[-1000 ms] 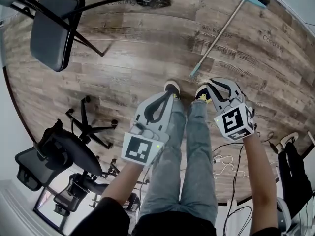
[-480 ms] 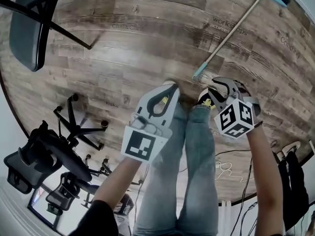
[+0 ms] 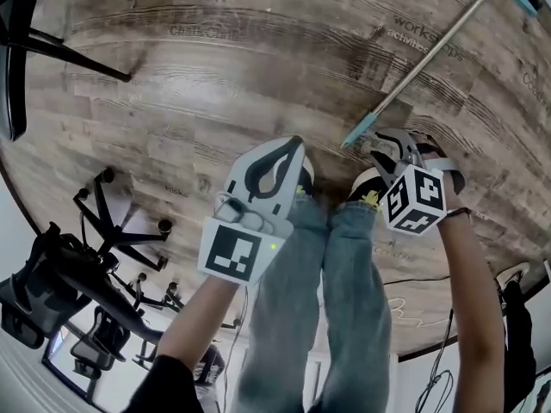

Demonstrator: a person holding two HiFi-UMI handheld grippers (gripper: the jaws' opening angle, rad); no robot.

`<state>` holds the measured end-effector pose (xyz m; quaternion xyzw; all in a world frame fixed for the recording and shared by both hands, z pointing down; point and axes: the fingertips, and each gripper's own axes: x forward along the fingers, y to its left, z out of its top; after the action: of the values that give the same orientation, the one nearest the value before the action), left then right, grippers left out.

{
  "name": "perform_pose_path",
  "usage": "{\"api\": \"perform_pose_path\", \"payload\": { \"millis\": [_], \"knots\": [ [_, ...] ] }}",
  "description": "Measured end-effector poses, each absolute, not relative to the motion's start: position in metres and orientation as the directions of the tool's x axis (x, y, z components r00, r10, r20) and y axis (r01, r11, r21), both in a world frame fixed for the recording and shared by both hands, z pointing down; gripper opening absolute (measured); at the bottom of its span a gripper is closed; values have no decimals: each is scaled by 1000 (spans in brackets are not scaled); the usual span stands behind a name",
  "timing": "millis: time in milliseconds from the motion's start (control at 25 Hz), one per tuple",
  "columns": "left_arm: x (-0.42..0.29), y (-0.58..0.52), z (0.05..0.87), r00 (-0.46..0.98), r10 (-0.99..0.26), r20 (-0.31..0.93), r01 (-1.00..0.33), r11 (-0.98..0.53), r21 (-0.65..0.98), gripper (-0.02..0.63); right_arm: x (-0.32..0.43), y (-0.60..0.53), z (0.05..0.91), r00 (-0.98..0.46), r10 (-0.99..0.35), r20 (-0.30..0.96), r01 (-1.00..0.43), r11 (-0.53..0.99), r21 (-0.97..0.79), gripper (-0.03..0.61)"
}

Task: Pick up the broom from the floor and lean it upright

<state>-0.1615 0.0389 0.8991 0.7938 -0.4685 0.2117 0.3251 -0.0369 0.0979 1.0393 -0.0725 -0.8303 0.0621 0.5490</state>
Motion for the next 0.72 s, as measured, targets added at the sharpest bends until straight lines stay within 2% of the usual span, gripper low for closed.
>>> {"api": "perform_pose_path", "payload": {
  "millis": [200, 560, 720],
  "knots": [
    [-161, 50, 941, 473, -591, 654, -881, -330, 339, 20, -41, 115, 1086, -370, 212, 904, 128, 976, -177, 164],
    [-163, 34, 987, 478, -601, 641, -878, -339, 338, 20, -46, 125, 1140, -303, 215, 928, 392, 916, -84, 166],
    [-160, 27, 997, 481, -612, 628, -877, -344, 336, 20, -46, 126, 1149, -306, 191, 933, 448, 893, -36, 170]
  ]
}}
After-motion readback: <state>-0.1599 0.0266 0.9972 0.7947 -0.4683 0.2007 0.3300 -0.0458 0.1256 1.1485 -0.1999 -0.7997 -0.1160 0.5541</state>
